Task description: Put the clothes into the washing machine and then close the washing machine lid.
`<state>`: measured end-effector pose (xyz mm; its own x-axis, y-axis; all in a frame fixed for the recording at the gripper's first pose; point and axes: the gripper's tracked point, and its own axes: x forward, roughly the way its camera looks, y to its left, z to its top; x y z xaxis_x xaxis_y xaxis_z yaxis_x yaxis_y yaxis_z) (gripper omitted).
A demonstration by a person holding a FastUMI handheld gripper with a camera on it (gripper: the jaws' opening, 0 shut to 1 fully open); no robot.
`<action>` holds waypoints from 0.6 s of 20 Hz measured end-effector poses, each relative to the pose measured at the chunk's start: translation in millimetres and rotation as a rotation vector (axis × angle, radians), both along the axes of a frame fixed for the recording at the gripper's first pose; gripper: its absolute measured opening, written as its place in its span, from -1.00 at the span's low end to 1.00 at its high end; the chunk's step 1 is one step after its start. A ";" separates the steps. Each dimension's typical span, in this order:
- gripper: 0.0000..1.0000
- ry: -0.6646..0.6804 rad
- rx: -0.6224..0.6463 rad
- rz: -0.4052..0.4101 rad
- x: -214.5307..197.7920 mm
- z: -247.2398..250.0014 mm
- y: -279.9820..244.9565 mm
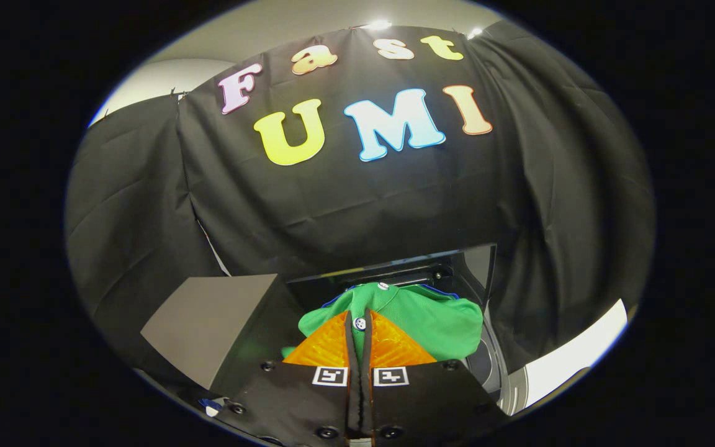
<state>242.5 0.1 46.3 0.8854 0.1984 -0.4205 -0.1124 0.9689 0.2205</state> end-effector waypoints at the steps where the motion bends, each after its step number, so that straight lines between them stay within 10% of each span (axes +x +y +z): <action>1: -0.98 0.005 -0.004 0.000 1.6 -6.1 -2.4; 12: -0.98 0.066 -0.057 0.004 10.3 -73.8 -20.0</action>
<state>252.7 -19.9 -27.5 0.8545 0.1761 -0.4887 -0.1036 0.9796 0.1720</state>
